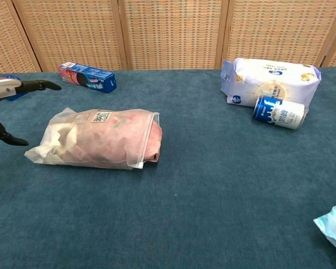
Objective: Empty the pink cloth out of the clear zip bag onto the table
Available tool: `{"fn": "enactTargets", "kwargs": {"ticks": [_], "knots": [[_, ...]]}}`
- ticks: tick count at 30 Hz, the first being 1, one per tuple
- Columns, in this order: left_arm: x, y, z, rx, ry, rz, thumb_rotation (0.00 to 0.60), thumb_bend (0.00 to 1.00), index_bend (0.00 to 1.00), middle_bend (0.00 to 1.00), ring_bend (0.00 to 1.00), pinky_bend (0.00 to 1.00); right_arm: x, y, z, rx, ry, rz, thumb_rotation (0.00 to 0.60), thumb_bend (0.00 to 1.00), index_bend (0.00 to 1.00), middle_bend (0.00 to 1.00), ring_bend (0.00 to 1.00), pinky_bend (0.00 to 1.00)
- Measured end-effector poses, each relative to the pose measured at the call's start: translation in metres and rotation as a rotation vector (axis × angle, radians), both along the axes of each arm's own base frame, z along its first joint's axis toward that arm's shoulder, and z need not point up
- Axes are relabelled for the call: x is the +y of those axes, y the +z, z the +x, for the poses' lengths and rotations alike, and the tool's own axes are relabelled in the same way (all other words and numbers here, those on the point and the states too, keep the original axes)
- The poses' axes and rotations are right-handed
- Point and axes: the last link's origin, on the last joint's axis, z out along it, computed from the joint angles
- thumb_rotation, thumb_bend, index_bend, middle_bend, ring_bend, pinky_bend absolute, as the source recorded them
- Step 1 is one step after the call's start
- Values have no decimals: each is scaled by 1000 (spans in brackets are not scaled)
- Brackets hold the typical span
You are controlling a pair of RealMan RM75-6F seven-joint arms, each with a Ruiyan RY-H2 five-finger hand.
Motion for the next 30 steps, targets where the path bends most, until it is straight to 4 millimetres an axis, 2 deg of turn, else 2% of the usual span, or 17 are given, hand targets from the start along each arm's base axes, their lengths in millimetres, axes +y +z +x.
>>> {"fn": "enactTargets", "kwargs": {"ticks": [9,19,25,27,28,30], "knots": [[23,-35,18,10,26,-84,600,182,0,0,0,0,-4,-1,-6,3,-23,3,600,0,0,0,0,0],[38,-63,31,-5,46,-117,600,182,0,0,0,2,-7,1,-10,-5,-40,-5,600,0,0,0,0,0],[44,-75,37,-20,52,-119,600,188,0,5,24,183,-7,2,-11,-8,-44,-5,600,0,0,0,0,0],[45,-80,38,-29,69,-130,600,189,2,54,90,242,-7,2,-11,-10,-43,-6,600,0,0,0,0,0],[45,-82,39,-33,74,-129,600,188,37,113,146,290,-7,2,-11,-11,-43,-6,600,0,0,0,0,0],[46,-83,40,-43,73,-122,600,202,168,241,251,373,-7,2,-10,-12,-42,-6,600,0,0,0,0,0]]}}
